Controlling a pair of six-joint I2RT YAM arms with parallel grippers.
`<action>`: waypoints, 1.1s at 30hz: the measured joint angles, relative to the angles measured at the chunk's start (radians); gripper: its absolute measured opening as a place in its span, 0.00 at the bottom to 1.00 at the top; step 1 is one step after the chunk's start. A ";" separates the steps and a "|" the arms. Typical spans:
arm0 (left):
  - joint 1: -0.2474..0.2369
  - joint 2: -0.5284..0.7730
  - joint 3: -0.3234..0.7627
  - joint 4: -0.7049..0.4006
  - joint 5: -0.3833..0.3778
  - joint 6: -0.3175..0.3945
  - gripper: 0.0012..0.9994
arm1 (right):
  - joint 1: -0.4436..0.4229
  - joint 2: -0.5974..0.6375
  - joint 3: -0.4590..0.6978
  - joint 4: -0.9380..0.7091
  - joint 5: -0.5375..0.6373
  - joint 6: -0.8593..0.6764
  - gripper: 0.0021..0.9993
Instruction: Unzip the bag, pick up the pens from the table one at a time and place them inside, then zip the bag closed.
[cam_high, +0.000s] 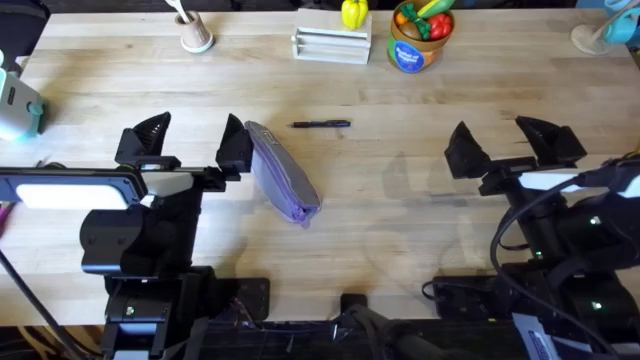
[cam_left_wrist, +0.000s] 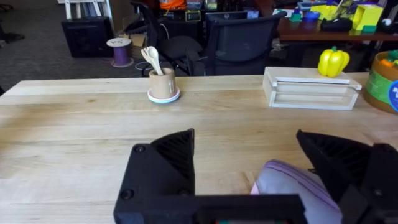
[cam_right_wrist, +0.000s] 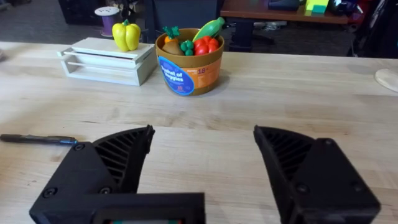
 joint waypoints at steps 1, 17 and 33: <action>0.000 0.000 0.000 0.000 0.000 0.000 0.99 | 0.000 0.000 0.000 0.000 0.000 0.000 1.00; 0.000 0.000 0.000 -0.026 0.000 0.002 0.99 | 0.000 0.000 0.000 -0.005 0.000 0.000 1.00; 0.000 0.187 0.337 -0.319 0.041 0.219 0.99 | 0.000 0.225 0.305 -0.366 -0.012 0.088 1.00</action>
